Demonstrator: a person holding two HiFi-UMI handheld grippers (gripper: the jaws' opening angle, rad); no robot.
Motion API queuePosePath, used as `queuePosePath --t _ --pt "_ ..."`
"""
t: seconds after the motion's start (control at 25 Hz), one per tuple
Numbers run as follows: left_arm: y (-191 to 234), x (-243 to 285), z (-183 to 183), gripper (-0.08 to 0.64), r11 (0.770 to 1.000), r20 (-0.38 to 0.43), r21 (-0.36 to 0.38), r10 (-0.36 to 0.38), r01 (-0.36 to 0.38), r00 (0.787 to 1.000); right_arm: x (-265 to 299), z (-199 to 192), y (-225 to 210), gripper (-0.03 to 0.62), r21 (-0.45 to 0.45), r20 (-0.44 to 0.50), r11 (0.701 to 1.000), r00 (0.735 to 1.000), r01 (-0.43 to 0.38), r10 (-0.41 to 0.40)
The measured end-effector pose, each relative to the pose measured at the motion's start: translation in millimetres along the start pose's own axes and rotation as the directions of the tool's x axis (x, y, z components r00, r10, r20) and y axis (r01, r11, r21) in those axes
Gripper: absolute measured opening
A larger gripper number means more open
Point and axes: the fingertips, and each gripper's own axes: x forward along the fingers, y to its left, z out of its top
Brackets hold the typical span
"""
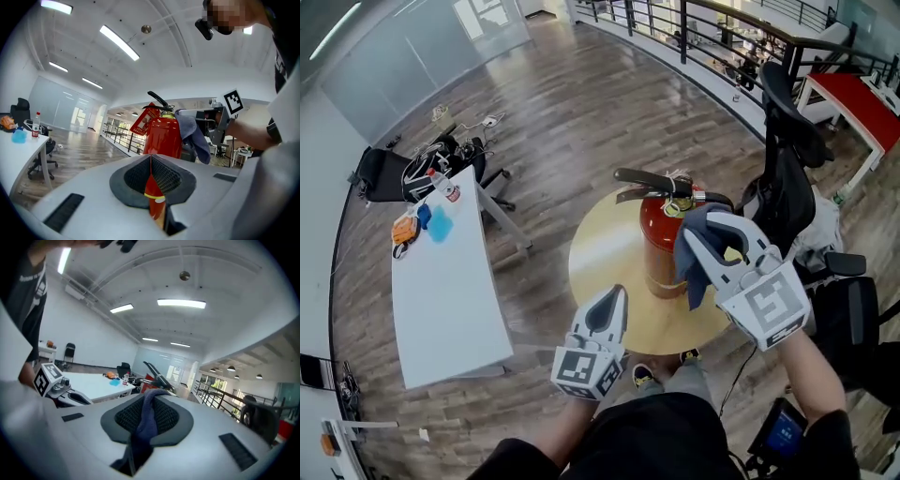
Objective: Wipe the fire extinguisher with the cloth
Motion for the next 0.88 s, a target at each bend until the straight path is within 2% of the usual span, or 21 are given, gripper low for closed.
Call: queuePosePath --t 0.12,0.24,0.32,0.48,0.6,0.68,0.76,0.88 --pt "-3 -2 -2 0.025 1.0 0.0 -0.005 -0.01 0.01 1.0 -23 -19 -22 0.055 0.128 0.052 0.991 0.998 0.038 -0.045" --pt "-2 -3 -3 0.025 1.0 0.0 -0.003 -0.01 0.01 1.0 -32 -31 -23 0.055 0.161 0.116 0.986 0.992 0.039 -0.058" --pt "-4 -2 -3 0.025 1.0 0.001 -0.002 -0.01 0.01 1.0 -35 -50 -21 0.055 0.184 0.118 0.983 0.992 0.026 -0.048" --pt "-10 2 -7 0.025 1.0 -0.005 0.012 -0.006 0.006 1.0 -20 -129 2 0.055 0.204 0.005 0.978 0.999 -0.042 0.041" --pt "-14 8 -13 0.025 1.0 -0.031 0.018 0.015 -0.014 0.999 -13 -176 13 0.055 0.293 -0.011 0.954 0.997 -0.069 0.075" --pt "-20 12 -15 0.025 0.999 -0.047 0.018 0.028 -0.028 0.999 -8 -207 17 0.055 0.329 -0.062 0.941 0.992 -0.083 0.109" --pt "-26 17 -18 0.025 0.999 -0.058 0.019 0.041 -0.04 0.997 -2 -240 25 0.055 0.337 -0.146 0.935 0.976 -0.106 0.163" --pt "-34 25 -18 0.025 0.998 -0.062 0.015 0.054 -0.053 0.997 1 -250 27 0.055 0.31 -0.18 0.94 0.962 -0.143 0.205"
